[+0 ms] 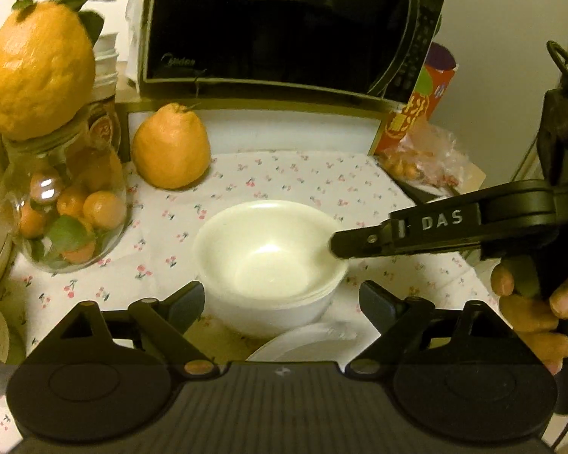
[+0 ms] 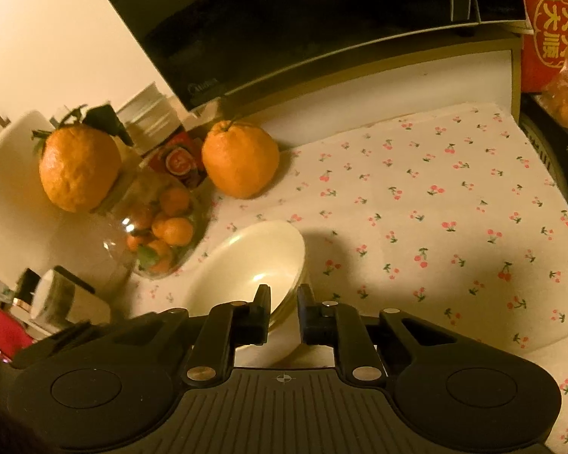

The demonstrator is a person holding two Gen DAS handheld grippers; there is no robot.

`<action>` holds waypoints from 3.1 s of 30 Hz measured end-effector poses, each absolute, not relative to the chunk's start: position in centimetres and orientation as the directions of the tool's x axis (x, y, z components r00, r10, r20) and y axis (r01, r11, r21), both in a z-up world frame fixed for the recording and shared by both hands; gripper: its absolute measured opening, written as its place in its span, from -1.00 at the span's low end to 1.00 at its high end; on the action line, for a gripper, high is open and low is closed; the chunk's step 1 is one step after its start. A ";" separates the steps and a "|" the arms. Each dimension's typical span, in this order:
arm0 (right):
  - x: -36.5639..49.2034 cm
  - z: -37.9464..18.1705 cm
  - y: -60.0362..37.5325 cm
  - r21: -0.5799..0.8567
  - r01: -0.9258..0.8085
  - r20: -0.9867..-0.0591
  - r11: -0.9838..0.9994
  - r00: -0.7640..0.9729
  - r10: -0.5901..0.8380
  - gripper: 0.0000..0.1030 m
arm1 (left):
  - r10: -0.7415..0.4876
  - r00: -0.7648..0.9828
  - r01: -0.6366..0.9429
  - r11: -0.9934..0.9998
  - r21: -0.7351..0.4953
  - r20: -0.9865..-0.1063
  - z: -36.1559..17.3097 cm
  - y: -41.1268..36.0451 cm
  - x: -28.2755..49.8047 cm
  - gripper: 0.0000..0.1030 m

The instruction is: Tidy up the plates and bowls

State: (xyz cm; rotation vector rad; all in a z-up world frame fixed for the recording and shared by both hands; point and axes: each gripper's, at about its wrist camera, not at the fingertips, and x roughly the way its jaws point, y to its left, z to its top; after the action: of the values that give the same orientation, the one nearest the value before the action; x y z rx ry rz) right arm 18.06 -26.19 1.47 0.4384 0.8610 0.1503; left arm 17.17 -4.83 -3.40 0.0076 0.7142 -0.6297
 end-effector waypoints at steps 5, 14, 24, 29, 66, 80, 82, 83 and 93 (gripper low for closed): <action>18.4 0.7 -27.8 0.477 0.129 -0.708 0.869 0.643 0.293 -0.43 | -0.554 0.581 0.496 0.822 -0.280 -0.597 -3.4 -2.8 18.1 0.70; 19.8 -1.0 -28.2 0.522 0.168 -0.714 0.836 0.623 0.320 -0.40 | -0.545 0.576 0.330 0.837 -0.437 -0.609 -5.0 -1.5 20.8 0.21; 20.0 -0.6 -26.8 0.506 0.116 -0.708 0.854 0.622 0.335 -0.49 | -0.533 0.563 0.247 0.838 -0.487 -0.631 -5.2 -1.9 21.1 -0.49; 19.4 0.4 -27.0 0.503 0.108 -0.692 0.857 0.644 0.326 -0.53 | -0.532 0.575 0.235 0.835 -0.497 -0.622 -4.4 -1.4 20.7 -0.70; 6.4 3.9 -24.6 0.460 0.010 -0.629 0.888 0.710 0.318 -0.54 | -0.541 0.601 0.247 0.826 -0.507 -0.588 -3.6 1.2 9.1 -0.69; 5.2 1.2 -23.9 0.422 0.037 -0.698 0.906 0.652 0.298 -0.55 | -0.541 0.607 0.323 0.837 -0.441 -0.582 -3.9 0.8 7.3 -0.70; 5.0 1.2 -23.7 0.410 0.038 -0.707 0.911 0.644 0.291 -0.55 | -0.542 0.602 0.325 0.837 -0.440 -0.586 -3.9 0.8 7.3 -0.70; 5.0 1.2 -23.6 0.406 0.037 -0.708 0.913 0.644 0.289 -0.55 | -0.540 0.601 0.326 0.839 -0.437 -0.589 -4.0 0.8 7.3 -0.70; 5.2 0.9 -23.7 0.419 0.042 -0.715 0.907 0.632 0.300 -0.49 | -0.548 0.591 0.320 0.833 -0.451 -0.592 -4.3 0.9 7.7 -0.34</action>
State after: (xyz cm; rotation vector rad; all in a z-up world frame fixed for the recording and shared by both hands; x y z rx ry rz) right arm 5.16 -23.70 0.91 0.4223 0.8810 0.1527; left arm 7.72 0.87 -4.34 -0.3134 0.7897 -0.5146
